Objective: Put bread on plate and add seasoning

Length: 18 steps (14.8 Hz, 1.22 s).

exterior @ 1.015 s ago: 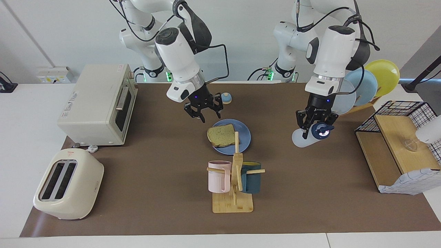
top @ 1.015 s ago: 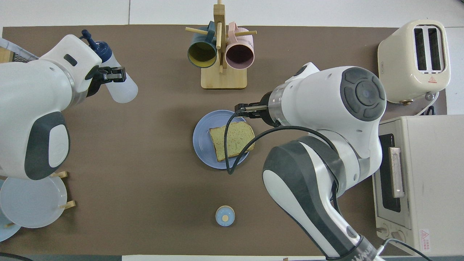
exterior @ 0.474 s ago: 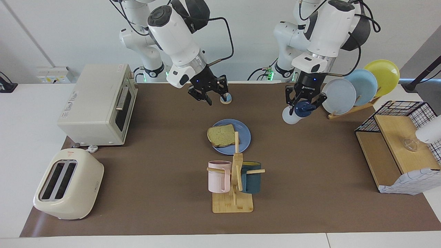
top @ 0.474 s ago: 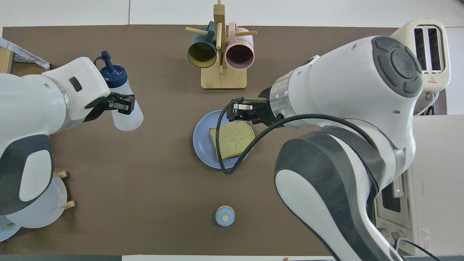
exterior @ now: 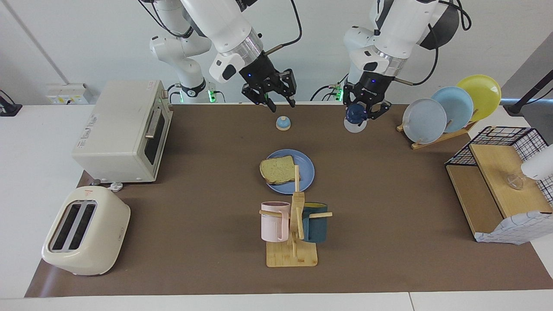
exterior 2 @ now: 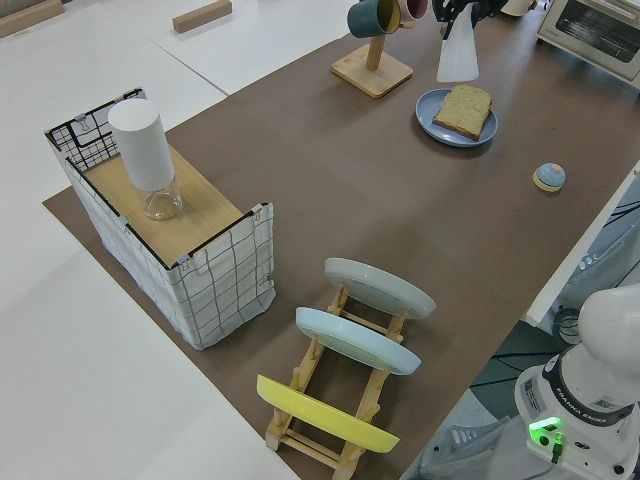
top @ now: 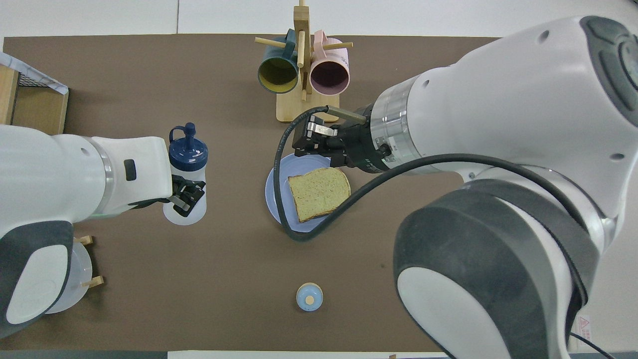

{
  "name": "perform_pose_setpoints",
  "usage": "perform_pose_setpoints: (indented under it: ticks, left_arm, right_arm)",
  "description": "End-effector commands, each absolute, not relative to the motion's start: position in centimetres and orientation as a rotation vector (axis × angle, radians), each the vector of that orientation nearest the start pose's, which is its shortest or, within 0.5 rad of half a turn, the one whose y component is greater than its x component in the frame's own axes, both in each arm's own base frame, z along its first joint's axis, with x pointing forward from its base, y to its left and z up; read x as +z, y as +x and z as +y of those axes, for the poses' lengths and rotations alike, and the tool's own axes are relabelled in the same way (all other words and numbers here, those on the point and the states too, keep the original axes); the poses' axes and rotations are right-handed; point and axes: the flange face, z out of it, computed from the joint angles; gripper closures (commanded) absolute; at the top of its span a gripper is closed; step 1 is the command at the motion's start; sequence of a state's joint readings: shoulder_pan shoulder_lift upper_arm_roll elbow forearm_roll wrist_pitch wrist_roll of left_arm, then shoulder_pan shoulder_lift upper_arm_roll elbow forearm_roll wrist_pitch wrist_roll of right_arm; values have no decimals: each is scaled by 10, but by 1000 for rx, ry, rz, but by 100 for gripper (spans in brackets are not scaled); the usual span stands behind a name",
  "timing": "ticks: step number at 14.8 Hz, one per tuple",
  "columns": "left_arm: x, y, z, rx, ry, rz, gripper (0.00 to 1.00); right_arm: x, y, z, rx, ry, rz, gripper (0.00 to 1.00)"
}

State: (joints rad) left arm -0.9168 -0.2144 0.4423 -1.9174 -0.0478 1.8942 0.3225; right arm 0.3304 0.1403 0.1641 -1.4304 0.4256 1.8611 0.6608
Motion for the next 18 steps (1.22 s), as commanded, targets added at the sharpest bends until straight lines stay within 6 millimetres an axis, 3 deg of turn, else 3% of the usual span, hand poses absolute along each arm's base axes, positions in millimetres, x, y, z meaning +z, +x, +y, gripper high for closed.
perform_pose_setpoints:
  ticks: [1,3,6,10,12,16,18]
  left_arm:
    - [602,444,-228,-200,-2985,1440,64]
    - [610,432,-229,-176,-2959,1512,64]
    - [614,420,-228,-120,-2902,1708,64]
    - [613,411,-225,-52,-2832,1885,64]
    - [613,409,-223,-43,-2805,1933,65]
    - [612,409,-219,-30,-2764,2033,69]
    - [613,410,-213,-44,-2725,2097,69]
  right_arm:
    - [651,546,325,34,-2559,344,46]
    - [658,532,355,21,-2521,382,46]
    - [667,522,381,-17,-2445,490,48]
    - [671,517,397,-10,-2388,564,48]
    - [678,505,416,-23,-2345,602,48]
    - [668,483,440,-100,-2465,500,55]
    - [663,479,438,-90,-2528,398,55]
